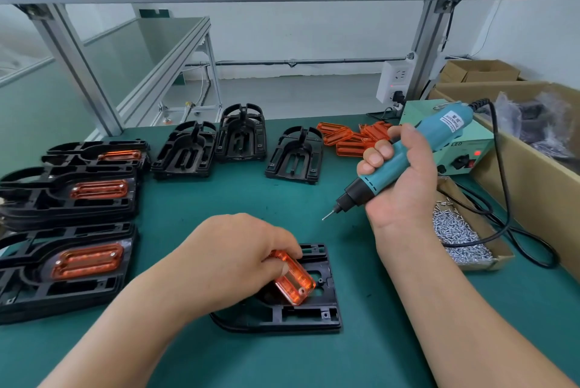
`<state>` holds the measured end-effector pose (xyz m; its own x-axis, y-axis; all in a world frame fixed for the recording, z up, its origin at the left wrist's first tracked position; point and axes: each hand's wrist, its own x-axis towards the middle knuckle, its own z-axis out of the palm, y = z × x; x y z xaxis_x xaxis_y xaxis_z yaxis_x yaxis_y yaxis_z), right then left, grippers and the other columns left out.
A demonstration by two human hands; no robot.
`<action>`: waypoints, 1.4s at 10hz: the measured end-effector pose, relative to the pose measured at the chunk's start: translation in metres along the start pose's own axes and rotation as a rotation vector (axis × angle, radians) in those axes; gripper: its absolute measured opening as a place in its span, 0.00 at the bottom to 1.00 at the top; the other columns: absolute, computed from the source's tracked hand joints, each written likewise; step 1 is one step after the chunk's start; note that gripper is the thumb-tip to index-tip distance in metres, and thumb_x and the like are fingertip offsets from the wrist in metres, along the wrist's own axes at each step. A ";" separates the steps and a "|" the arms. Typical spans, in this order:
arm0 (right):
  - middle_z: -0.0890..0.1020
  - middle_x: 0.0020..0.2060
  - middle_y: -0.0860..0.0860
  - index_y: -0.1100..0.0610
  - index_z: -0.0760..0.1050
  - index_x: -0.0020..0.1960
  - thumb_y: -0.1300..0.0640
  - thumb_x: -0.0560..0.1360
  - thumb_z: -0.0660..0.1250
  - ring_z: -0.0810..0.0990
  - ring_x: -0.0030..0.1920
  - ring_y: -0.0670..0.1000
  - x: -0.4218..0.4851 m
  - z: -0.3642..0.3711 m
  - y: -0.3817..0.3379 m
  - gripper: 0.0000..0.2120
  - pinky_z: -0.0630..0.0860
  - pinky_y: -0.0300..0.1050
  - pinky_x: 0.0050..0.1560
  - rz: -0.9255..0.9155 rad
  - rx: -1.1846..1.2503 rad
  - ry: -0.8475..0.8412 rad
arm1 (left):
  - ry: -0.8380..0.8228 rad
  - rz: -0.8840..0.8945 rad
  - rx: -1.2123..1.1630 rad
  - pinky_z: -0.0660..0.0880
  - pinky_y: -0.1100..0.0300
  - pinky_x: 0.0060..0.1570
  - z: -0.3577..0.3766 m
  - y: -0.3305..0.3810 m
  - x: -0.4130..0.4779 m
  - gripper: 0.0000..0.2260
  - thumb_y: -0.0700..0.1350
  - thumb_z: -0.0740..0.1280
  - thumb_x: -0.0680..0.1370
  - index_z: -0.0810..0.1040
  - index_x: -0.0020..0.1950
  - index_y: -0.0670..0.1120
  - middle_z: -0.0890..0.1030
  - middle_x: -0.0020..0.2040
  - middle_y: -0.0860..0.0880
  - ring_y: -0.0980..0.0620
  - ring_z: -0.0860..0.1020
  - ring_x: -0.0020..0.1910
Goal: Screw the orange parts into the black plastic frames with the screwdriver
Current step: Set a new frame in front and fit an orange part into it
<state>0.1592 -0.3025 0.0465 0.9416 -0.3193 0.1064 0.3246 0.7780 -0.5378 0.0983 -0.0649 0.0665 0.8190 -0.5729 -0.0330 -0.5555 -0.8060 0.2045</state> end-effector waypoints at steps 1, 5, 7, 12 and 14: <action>0.72 0.33 0.49 0.56 0.75 0.47 0.55 0.83 0.66 0.72 0.31 0.47 0.000 0.000 0.000 0.08 0.73 0.40 0.33 0.004 0.002 0.002 | 0.077 0.007 0.026 0.76 0.59 0.48 0.007 -0.002 0.004 0.08 0.60 0.65 0.80 0.76 0.59 0.65 0.83 0.46 0.63 0.61 0.78 0.46; 0.72 0.33 0.49 0.57 0.74 0.48 0.55 0.84 0.64 0.72 0.31 0.47 -0.002 0.004 -0.001 0.07 0.73 0.40 0.32 0.019 -0.002 0.009 | 0.073 -0.045 -0.017 0.67 0.66 0.37 0.023 0.006 0.010 0.06 0.57 0.65 0.79 0.79 0.48 0.57 0.77 0.34 0.62 0.61 0.74 0.39; 0.72 0.33 0.49 0.57 0.74 0.48 0.55 0.84 0.63 0.72 0.31 0.47 -0.003 0.004 0.000 0.07 0.73 0.40 0.32 0.018 -0.013 0.003 | 0.084 -0.066 -0.063 0.64 0.64 0.33 0.020 0.005 0.009 0.07 0.62 0.65 0.78 0.71 0.52 0.62 0.78 0.37 0.58 0.60 0.75 0.38; 0.72 0.33 0.49 0.56 0.74 0.48 0.55 0.84 0.64 0.72 0.31 0.47 -0.002 0.002 0.000 0.07 0.73 0.40 0.32 0.019 -0.004 0.000 | -0.027 -0.255 0.056 0.63 0.59 0.34 0.022 0.008 0.018 0.22 0.69 0.69 0.73 0.73 0.63 0.63 0.73 0.38 0.60 0.54 0.73 0.43; 0.71 0.33 0.49 0.56 0.74 0.47 0.55 0.84 0.64 0.71 0.31 0.47 -0.006 0.003 0.004 0.08 0.72 0.39 0.32 0.025 -0.034 0.003 | -0.100 -0.258 0.075 0.68 0.54 0.40 0.012 0.014 0.021 0.20 0.67 0.72 0.74 0.73 0.60 0.60 0.82 0.51 0.56 0.50 0.78 0.49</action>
<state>0.1550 -0.2965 0.0461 0.9493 -0.3015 0.0896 0.2973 0.7670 -0.5686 0.1056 -0.0900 0.0572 0.9184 -0.3564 -0.1718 -0.3429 -0.9336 0.1037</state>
